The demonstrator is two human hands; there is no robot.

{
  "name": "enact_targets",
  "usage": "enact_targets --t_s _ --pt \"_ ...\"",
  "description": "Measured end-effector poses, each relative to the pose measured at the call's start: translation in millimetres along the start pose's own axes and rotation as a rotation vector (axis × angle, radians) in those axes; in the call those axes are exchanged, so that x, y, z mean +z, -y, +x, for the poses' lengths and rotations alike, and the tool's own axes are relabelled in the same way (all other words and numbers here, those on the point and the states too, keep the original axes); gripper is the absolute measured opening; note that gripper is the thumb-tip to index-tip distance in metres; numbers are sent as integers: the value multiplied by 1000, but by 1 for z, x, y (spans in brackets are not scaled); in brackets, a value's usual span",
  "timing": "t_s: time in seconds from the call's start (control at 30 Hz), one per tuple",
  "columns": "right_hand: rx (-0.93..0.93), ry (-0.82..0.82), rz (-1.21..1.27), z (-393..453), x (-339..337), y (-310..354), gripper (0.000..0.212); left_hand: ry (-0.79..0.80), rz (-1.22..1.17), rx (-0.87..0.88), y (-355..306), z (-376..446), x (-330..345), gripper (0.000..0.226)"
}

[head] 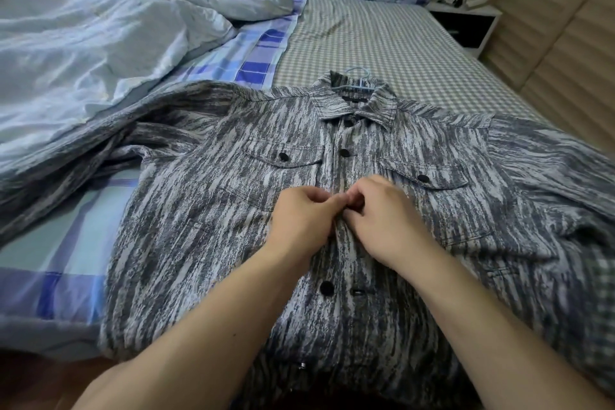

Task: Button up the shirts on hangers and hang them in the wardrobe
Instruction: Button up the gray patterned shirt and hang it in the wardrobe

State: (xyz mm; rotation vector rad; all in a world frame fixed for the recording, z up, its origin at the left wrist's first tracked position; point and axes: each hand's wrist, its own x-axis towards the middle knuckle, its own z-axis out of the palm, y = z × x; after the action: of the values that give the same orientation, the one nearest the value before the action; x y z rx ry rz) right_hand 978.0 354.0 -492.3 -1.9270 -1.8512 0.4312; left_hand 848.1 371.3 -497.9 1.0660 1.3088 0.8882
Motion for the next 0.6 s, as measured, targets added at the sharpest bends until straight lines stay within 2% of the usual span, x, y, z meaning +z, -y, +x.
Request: enact_targets --t_s 0.1,0.17,0.27,0.4,0.5,0.6 --pt "14 -18 67 -1 -1 -4 8 -41 -157 -115 0 1 3 13" --pt "33 8 139 1 -8 -12 14 -30 -239 -181 -2 1 0 7" --pt "11 20 229 0 -17 -21 22 3 -290 -205 -6 2 -5 15" --pt "-118 -32 245 -1 -12 -27 25 67 -283 -213 -6 1 -8 16" --pt "-275 17 126 11 -21 -29 23 85 -284 -231 -5 2 -11 17" --pt "-552 122 -166 29 -41 -31 27 97 -272 -243 -5 3 -13 20"
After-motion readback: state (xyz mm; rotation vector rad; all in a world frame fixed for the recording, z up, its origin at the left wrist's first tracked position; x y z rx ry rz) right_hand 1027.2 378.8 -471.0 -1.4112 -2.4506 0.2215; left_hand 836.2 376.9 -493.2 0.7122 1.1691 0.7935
